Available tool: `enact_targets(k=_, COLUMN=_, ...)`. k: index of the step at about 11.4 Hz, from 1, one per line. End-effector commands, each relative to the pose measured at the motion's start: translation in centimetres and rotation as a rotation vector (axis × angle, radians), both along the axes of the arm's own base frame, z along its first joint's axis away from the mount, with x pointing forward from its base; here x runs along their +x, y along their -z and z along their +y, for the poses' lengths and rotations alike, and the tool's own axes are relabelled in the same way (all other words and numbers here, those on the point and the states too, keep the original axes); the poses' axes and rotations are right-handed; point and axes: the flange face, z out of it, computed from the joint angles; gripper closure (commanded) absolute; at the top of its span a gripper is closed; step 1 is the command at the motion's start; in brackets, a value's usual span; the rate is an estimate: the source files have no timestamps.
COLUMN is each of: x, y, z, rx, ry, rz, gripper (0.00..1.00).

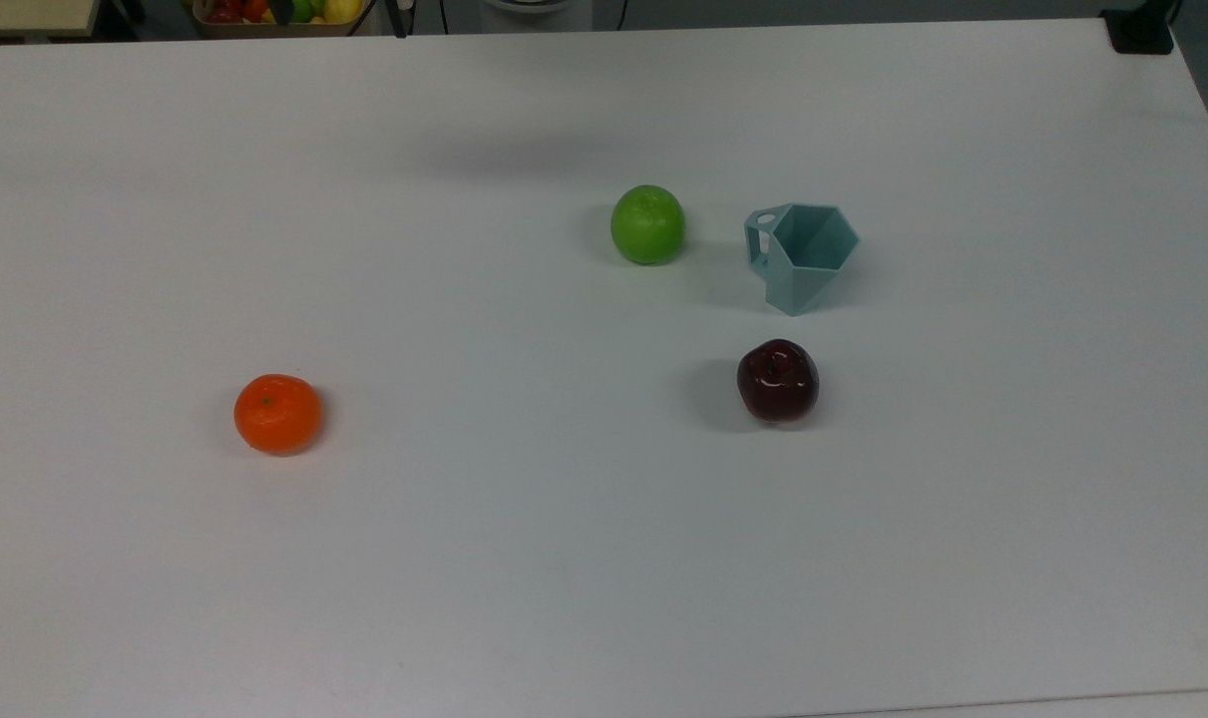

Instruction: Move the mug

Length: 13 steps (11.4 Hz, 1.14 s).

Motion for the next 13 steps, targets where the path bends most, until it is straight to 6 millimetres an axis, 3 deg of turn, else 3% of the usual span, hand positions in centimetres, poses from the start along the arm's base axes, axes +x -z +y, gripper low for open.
enact_targets(k=1, x=-1.7, y=-1.3, z=-0.6, rx=0.026, ry=0.016, rz=0.03, gripper=0.0)
enact_targets(k=5, x=-0.6, y=-0.5, z=0.7, rx=0.101, ry=0.0, rz=0.022, gripper=0.0)
enact_targets(k=9, x=0.5, y=0.2, z=3.3, rx=0.099, ry=-0.128, rz=0.007, gripper=0.0)
enact_targets(k=12, x=2.4, y=1.7, z=6.7, rx=0.084, ry=-0.314, rz=-0.044, gripper=0.0)
enact_targets(k=13, x=2.6, y=2.4, z=9.3, rx=0.089, ry=-0.435, rz=-0.038, gripper=0.0)
